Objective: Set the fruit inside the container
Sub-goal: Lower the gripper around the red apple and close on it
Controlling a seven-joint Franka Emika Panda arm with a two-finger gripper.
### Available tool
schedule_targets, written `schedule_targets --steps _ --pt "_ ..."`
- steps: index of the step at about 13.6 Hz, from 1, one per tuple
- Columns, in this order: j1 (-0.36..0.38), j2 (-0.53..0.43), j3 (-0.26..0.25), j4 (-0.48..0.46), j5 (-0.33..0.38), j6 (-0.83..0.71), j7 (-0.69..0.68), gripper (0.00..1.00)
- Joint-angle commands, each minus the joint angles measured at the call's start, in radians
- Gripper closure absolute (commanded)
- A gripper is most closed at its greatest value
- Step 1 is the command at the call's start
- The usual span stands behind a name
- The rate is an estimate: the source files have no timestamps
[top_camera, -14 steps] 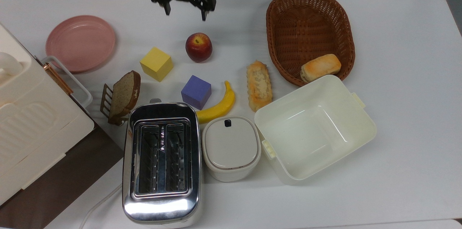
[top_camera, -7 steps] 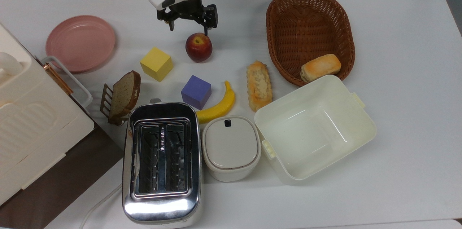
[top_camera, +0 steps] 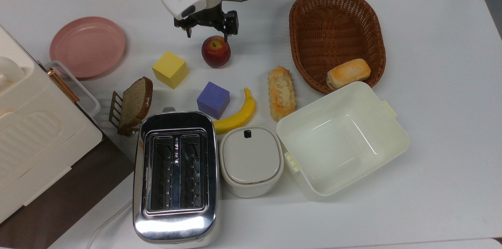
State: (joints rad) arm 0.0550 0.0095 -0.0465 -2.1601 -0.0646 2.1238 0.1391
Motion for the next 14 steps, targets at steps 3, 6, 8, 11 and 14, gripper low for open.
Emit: schedule_targets --steps 3,6,8,11,14 --pt "0.037 0.038 -0.001 -0.023 -0.017 0.074 0.007 0.0" --pt "0.036 0.04 -0.001 -0.027 -0.018 0.113 0.0 0.0" --pt "0.029 0.04 0.001 -0.029 -0.018 0.131 -0.003 0.0" --pt "0.026 0.041 0.001 -0.038 -0.02 0.137 -0.004 0.0" --pt "0.016 0.04 0.002 -0.032 -0.021 0.136 -0.004 0.0"
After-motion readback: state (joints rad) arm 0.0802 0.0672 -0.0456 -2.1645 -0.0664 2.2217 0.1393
